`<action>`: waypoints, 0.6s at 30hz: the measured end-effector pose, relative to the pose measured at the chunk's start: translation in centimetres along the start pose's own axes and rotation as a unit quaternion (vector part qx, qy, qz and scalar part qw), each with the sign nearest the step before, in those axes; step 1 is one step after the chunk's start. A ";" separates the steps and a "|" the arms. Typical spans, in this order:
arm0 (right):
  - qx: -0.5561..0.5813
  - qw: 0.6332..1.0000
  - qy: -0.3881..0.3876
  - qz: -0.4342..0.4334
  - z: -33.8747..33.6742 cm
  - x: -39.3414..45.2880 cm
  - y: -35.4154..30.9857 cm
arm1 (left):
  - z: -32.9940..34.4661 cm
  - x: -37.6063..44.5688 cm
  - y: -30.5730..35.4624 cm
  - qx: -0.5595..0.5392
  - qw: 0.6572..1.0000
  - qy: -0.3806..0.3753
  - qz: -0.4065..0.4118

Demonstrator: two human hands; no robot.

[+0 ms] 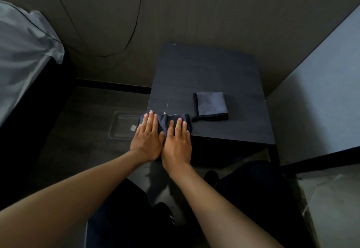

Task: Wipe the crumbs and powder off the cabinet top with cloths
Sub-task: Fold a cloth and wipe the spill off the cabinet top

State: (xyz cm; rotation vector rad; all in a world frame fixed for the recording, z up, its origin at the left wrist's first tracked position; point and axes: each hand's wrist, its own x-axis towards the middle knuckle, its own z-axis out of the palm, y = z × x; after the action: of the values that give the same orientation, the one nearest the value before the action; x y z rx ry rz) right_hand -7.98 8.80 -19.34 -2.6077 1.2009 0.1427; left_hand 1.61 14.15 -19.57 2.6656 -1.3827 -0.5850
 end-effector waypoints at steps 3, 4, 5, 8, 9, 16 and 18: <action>0.000 1.000 0.002 0.000 -0.8 2.4 0.1 | -0.2 2.1 0.3 -0.039 0.998 0.021 -0.038; 0.003 1.000 -0.002 0.003 -1.1 3.4 0.0 | -0.3 2.9 0.4 -0.059 0.996 0.030 -0.053; 0.006 1.000 -0.006 0.005 -1.3 4.5 -0.1 | -0.3 3.7 0.3 -0.077 0.994 0.040 -0.065; 0.005 1.000 -0.003 0.001 -1.6 7.4 -0.2 | -0.6 5.9 0.0 -0.133 0.986 0.056 -0.087; 0.001 1.000 -0.002 -0.002 -1.6 8.2 -0.2 | -0.6 6.5 -0.1 -0.155 0.982 0.057 -0.094; -0.012 0.998 -0.006 -0.063 -2.1 12.9 -1.5 | -2.3 10.4 -0.9 -0.297 0.937 0.016 -0.185; -0.024 0.997 -0.006 -0.077 -2.1 14.0 -2.0 | -2.5 11.4 -1.4 -0.299 0.934 -0.004 -0.197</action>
State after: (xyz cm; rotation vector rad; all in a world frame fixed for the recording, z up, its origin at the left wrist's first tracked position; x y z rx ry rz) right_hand 2.62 -0.78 -19.74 -2.7242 0.9993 0.1579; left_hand 9.48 5.58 -20.93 2.4087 -0.5233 -0.8810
